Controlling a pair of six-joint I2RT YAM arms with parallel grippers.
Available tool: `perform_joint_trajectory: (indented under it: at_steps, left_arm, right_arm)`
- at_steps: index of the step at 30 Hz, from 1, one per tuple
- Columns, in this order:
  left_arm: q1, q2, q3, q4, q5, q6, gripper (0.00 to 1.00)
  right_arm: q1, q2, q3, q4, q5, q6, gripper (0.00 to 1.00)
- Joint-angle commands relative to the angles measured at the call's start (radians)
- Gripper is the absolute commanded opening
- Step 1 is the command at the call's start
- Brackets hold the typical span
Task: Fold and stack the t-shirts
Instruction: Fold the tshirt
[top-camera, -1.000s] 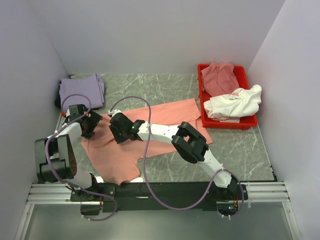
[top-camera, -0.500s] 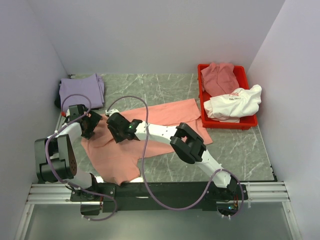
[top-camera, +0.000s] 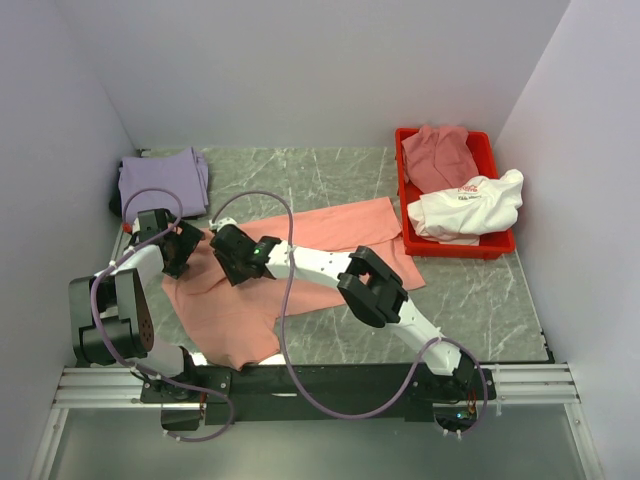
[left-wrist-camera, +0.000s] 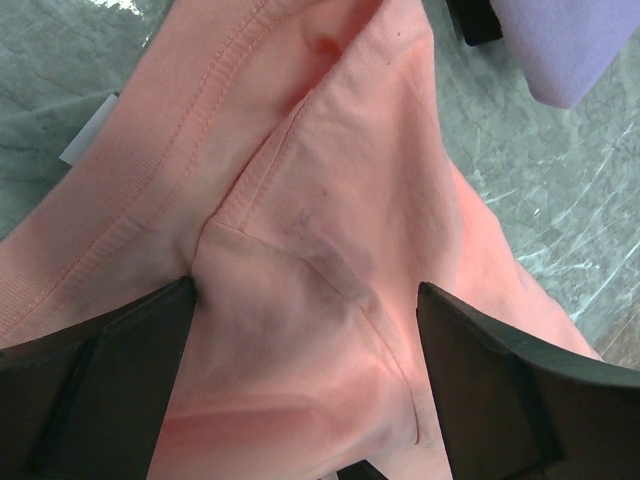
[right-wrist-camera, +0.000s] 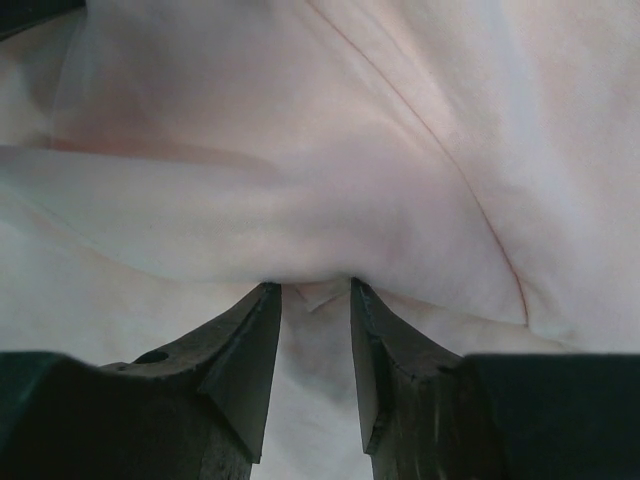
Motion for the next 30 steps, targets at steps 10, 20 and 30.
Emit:
perform_joint_trajectory:
  at_steps: [10, 20, 30]
  left_arm:
    - [0.004, 0.013, 0.012, -0.021, 0.002, 0.026, 0.99]
    - [0.004, 0.016, 0.018, -0.026, -0.006, 0.029, 1.0]
    - [0.004, 0.025, 0.024, -0.03, -0.006, 0.029, 0.99]
  right_arm:
    - [-0.003, 0.048, 0.104, -0.091, 0.0, -0.02, 0.25]
    - [-0.006, 0.036, 0.101, -0.094, 0.007, -0.018, 0.0]
    - [-0.004, -0.1, -0.025, 0.007, 0.001, -0.043, 0.0]
